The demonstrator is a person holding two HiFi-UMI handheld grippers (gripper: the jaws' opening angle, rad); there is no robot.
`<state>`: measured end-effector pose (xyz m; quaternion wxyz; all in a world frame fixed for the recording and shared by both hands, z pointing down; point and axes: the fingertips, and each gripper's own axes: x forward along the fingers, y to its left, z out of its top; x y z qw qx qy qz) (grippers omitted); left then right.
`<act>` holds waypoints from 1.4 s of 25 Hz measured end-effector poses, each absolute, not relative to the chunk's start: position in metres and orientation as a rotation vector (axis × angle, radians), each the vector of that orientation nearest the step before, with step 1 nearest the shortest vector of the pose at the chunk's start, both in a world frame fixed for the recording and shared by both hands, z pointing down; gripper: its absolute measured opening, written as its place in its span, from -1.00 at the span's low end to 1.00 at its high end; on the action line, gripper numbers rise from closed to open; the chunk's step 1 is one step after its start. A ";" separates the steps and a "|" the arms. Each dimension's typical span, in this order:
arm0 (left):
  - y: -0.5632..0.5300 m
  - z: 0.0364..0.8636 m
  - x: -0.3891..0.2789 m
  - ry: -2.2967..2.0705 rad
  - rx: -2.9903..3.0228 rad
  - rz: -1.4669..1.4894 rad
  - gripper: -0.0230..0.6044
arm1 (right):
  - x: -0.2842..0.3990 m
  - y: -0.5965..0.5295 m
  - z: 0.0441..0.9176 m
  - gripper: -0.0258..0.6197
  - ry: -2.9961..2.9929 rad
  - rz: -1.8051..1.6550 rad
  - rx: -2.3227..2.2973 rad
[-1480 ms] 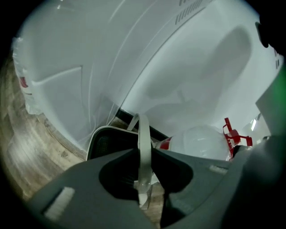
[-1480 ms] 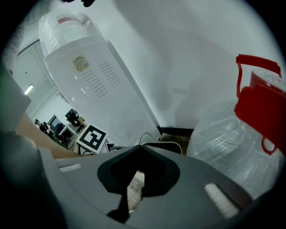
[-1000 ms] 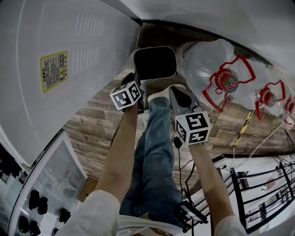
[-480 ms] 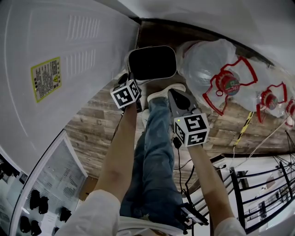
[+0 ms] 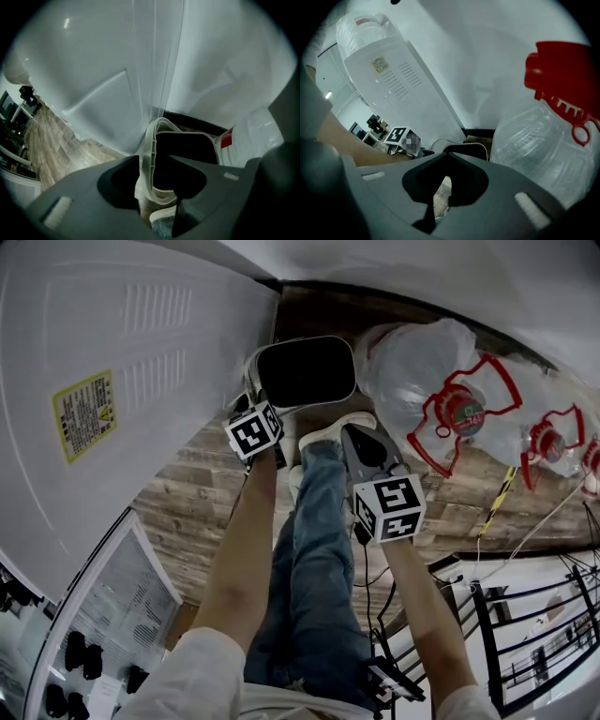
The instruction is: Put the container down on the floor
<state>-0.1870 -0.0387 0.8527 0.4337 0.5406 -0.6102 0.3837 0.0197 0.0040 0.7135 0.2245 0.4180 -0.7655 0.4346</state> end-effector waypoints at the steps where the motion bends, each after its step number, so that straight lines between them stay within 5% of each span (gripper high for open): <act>1: -0.039 0.852 -0.187 -1.525 1.348 0.959 -0.42 | 0.020 0.005 0.714 -0.85 -2.110 1.200 1.155; 19: -0.063 0.770 -0.123 -1.331 1.698 0.981 -0.50 | 0.025 -0.019 0.656 -0.85 -2.163 1.035 1.199; 23: -0.071 0.732 -0.111 -1.332 1.768 0.954 -0.90 | 0.027 -0.022 0.629 -0.85 -2.157 0.960 1.245; 35: -0.098 0.582 -0.072 -1.294 2.032 0.730 -0.93 | 0.063 -0.054 0.519 -0.85 -2.150 0.773 1.465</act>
